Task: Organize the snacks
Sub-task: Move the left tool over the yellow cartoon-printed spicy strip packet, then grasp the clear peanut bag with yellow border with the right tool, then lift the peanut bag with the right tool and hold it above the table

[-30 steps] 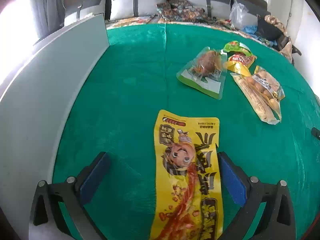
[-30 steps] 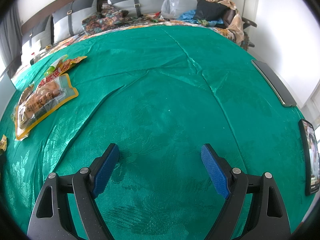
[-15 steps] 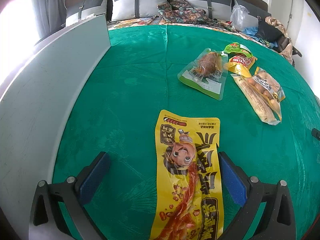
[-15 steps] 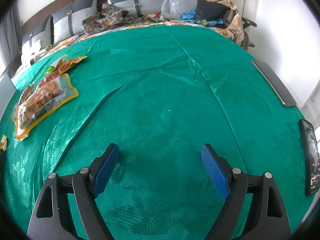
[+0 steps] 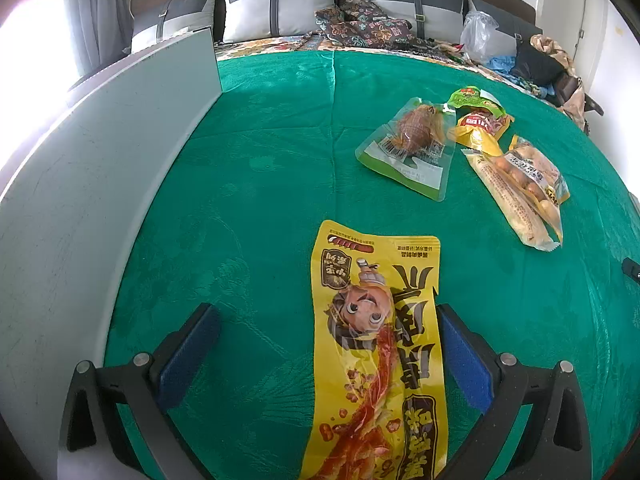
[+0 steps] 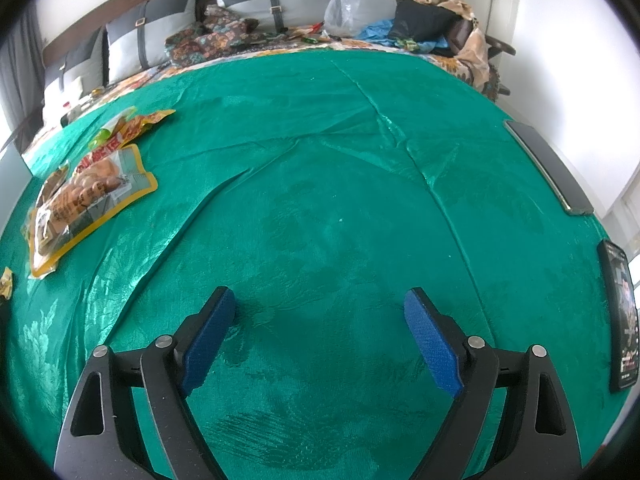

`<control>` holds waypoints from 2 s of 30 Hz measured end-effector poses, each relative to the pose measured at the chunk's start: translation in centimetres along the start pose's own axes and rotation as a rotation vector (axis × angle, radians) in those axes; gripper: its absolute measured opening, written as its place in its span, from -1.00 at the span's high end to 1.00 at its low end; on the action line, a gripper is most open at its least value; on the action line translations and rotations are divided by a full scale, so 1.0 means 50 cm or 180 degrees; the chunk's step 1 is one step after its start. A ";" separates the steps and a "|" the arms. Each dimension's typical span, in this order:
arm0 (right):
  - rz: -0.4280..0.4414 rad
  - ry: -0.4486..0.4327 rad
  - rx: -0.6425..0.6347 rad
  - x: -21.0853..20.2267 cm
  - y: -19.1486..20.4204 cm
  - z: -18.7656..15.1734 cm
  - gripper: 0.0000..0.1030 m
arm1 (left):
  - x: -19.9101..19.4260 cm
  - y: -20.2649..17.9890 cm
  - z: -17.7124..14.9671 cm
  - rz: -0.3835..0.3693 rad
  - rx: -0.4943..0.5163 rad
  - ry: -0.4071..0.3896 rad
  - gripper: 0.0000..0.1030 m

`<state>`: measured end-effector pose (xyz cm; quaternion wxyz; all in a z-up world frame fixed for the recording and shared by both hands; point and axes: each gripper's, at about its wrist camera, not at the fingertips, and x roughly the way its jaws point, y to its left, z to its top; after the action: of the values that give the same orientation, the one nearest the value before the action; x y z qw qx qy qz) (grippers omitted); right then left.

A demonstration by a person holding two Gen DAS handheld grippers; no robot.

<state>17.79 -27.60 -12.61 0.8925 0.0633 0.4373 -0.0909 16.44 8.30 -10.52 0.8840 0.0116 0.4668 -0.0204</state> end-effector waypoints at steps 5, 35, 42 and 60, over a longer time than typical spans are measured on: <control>0.0041 0.0157 0.0010 0.007 0.025 0.012 -0.74 | 0.001 0.000 0.000 0.0001 -0.0004 -0.0002 -1.00; 0.1224 0.0844 -0.0499 0.040 0.206 0.120 -0.16 | -0.002 -0.002 0.008 -0.0012 -0.0014 -0.0013 -1.00; 0.0966 -0.0026 -0.1533 -0.052 0.136 -0.052 -0.63 | -0.001 -0.002 0.008 -0.0007 -0.0015 -0.0014 -1.00; 0.0914 0.0034 -0.1197 -0.033 0.112 -0.030 -0.81 | 0.000 -0.004 0.007 -0.0004 -0.0019 -0.0017 -1.00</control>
<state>16.86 -21.69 -12.02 0.8900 -0.0420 0.4378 0.1205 16.71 8.11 -10.31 0.8853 0.0087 0.4645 -0.0196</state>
